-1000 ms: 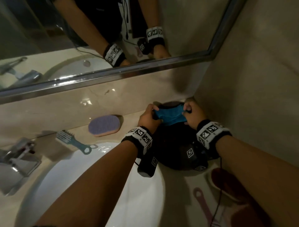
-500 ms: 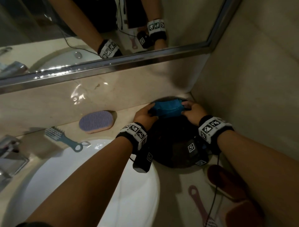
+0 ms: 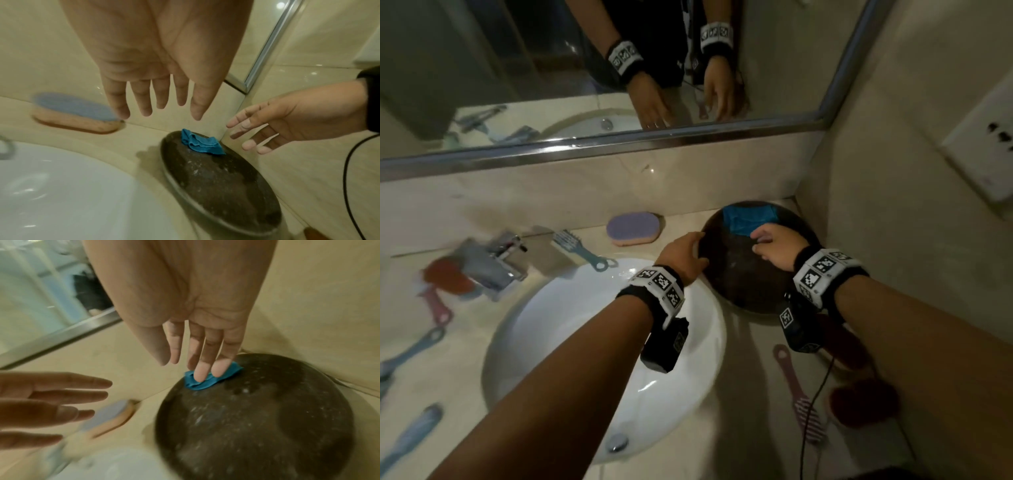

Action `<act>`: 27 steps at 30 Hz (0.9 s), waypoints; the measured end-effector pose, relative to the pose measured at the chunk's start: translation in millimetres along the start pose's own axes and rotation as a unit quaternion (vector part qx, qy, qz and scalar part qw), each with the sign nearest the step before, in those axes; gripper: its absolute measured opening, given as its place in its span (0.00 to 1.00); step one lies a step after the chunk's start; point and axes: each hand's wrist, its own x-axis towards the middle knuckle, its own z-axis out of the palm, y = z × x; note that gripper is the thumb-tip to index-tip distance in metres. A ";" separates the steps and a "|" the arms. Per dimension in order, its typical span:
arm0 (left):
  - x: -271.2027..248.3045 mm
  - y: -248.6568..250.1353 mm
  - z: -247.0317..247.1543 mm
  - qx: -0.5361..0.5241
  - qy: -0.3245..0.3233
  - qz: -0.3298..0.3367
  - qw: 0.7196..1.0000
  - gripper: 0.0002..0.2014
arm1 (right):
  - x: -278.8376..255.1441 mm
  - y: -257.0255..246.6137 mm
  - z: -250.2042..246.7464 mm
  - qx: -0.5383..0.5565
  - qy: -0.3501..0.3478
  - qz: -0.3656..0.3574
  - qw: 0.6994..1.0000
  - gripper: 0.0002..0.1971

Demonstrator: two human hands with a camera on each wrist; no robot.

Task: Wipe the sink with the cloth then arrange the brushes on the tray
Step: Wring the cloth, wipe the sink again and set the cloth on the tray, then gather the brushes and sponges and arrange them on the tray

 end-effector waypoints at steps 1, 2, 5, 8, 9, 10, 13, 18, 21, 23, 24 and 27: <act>-14.1 -4.0 -3.9 0.005 0.004 -0.005 1.000 0.28 | -10.4 -7.7 3.0 -0.012 -0.008 -0.009 1.000 0.16; -27.7 -9.8 -6.8 0.012 0.005 -0.010 1.000 0.28 | -19.9 -15.3 7.3 -0.028 -0.017 -0.019 0.999 0.16; -67.3 -33.2 -13.0 0.043 0.008 -0.041 0.998 0.29 | -41.6 -39.3 25.7 -0.091 -0.041 -0.061 0.993 0.17; -104.6 -57.6 -23.0 0.049 0.017 -0.079 0.996 0.29 | -56.3 -62.0 50.5 -0.143 -0.055 -0.097 0.983 0.19; -115.8 -66.2 -27.3 0.046 0.024 -0.093 0.994 0.29 | -61.3 -69.4 58.6 -0.161 -0.061 -0.106 0.979 0.20; -126.6 -74.4 -32.1 0.043 0.030 -0.107 0.993 0.29 | -66.2 -76.9 66.5 -0.177 -0.070 -0.115 0.975 0.21; -157.3 -100.2 -48.6 0.049 0.052 -0.143 0.987 0.28 | -81.4 -101.4 88.1 -0.216 -0.094 -0.142 0.961 0.22; -199.3 -154.4 -73.8 0.039 0.084 -0.177 0.980 0.27 | -102.9 -146.3 130.5 -0.245 -0.118 -0.171 0.947 0.21; -227.3 -195.5 -90.3 0.023 0.094 -0.195 0.976 0.26 | -113.8 -178.5 171.7 -0.240 -0.150 -0.187 0.941 0.20; -248.1 -230.0 -101.2 0.020 0.090 -0.212 0.973 0.26 | -122.3 -200.9 205.8 -0.242 -0.166 -0.192 0.937 0.21; -259.1 -250.0 -106.5 0.020 0.086 -0.220 0.972 0.26 | -127.3 -212.1 224.5 -0.242 -0.172 -0.192 0.935 0.20; -292.2 -310.3 -121.0 0.015 0.071 -0.242 0.967 0.25 | -141.8 -244.2 281.6 -0.243 -0.190 -0.188 0.933 0.21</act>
